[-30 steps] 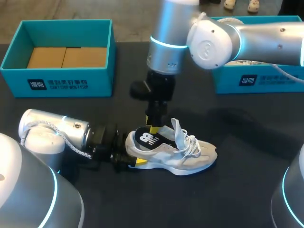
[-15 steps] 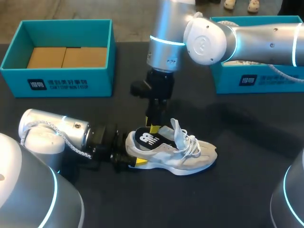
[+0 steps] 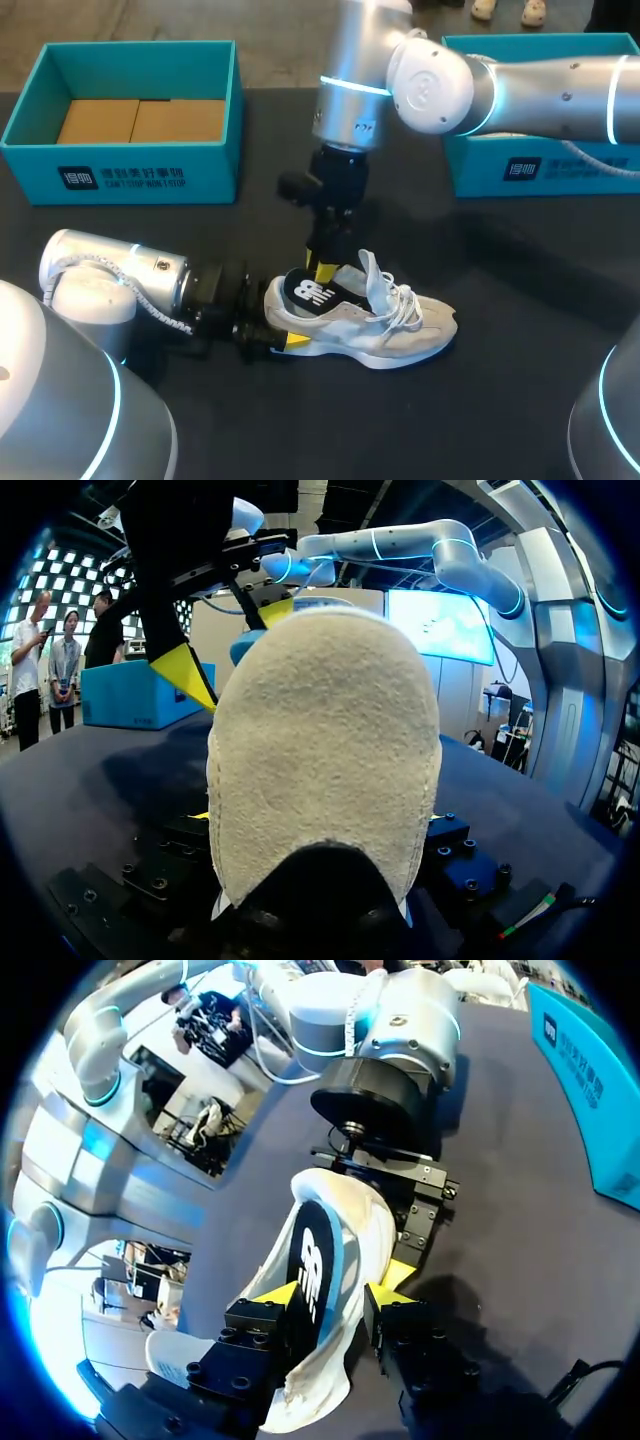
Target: Take the shoe out of the shoebox, open the shoe tongue, remove and reinsert the insole, then place the shoe into the shoebox
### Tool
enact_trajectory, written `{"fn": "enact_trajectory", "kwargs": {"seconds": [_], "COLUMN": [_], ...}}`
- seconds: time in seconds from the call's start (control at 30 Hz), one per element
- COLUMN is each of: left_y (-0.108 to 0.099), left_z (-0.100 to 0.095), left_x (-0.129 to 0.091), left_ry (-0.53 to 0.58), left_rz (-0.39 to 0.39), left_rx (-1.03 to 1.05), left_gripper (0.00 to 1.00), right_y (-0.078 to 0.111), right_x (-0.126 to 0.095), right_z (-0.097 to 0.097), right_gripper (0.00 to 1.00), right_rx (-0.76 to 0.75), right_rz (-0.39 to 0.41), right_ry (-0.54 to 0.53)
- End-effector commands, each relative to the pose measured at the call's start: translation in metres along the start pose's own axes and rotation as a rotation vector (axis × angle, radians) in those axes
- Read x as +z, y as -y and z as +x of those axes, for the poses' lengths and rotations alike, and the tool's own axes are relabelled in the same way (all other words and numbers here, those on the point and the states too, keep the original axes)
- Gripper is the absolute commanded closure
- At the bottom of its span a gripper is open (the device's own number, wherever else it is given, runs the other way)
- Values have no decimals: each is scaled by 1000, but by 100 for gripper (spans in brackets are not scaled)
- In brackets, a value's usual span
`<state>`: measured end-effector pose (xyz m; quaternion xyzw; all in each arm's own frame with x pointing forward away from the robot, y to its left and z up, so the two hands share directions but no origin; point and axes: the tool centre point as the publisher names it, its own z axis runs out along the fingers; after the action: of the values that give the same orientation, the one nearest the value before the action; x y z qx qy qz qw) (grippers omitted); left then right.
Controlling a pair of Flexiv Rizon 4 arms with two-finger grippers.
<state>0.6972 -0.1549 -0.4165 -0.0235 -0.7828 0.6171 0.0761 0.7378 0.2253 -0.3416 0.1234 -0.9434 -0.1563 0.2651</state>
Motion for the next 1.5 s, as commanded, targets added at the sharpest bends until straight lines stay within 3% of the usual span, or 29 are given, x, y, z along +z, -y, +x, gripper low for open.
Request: {"fn": "enact_trajectory", "kwargs": {"seconds": [0.03, 0.3, 0.4, 0.53, 1.07, 1.5], "left_y": [-3, -3, -3, -3, -3, -3], "left_z": [1, 1, 1, 1, 1, 1], "left_x": [0, 0, 0, 0, 0, 0], "left_ry": [2, 2, 2, 2, 2, 2], "left_rz": [-1, -1, -1, -1, -1, -1], "left_rx": [0, 0, 0, 0, 0, 0], "left_gripper": [100, 100, 100, 100, 100, 100], "right_y": [-5, -7, -7, -8, -30, -33], "right_x": [6, 10, 11, 12, -3, -12], "right_z": [0, 9, 11, 15, 23, 29], "right_gripper": [61, 70, 89, 100, 100, 100], "right_rx": [6, 20, 22, 22, -81, -156], "right_rz": [5, 4, 1, 0, 15, -6], "right_ry": [-6, -10, -8, -5, 39, 71]}}
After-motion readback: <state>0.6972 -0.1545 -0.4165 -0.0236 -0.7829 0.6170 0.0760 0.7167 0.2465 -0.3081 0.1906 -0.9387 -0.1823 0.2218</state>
